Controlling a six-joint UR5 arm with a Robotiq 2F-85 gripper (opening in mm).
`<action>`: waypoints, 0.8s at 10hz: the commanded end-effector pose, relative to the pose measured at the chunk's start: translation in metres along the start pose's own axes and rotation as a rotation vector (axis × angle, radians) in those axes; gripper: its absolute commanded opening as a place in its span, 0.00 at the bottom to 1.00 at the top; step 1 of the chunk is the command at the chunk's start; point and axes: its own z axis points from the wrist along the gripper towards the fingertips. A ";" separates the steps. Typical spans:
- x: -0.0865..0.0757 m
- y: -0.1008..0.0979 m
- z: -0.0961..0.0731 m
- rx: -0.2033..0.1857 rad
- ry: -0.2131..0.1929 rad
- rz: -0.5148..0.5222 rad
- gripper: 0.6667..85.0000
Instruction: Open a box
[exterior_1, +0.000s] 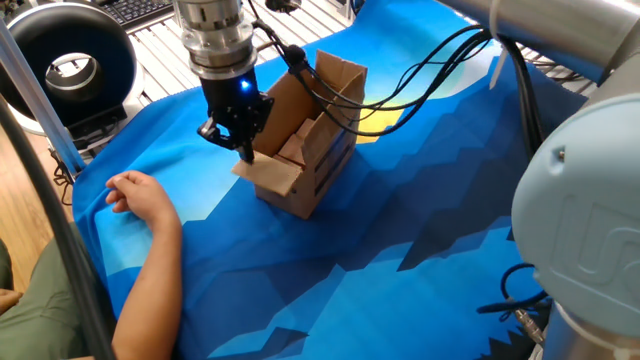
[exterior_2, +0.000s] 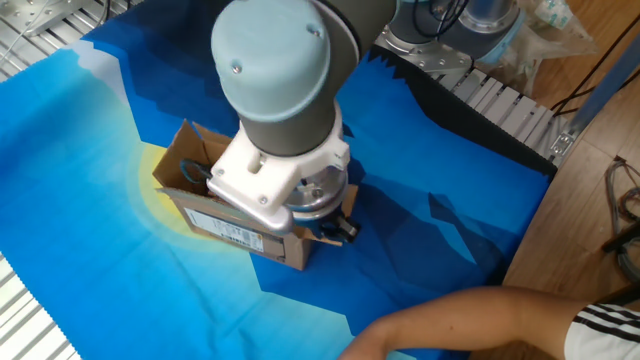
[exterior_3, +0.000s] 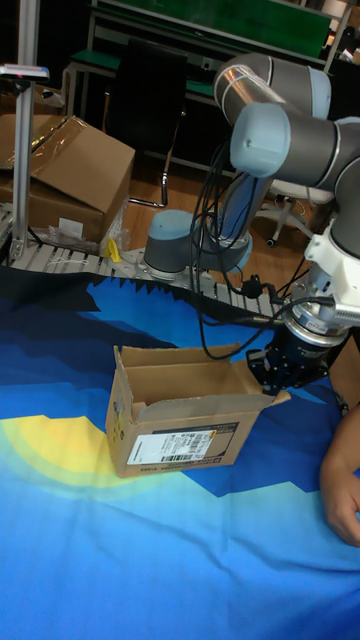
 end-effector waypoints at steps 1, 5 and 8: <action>0.012 -0.018 -0.021 0.001 0.022 -0.019 0.01; 0.010 -0.077 -0.041 0.091 -0.007 -0.046 0.01; -0.015 -0.110 -0.048 0.119 -0.127 -0.058 0.01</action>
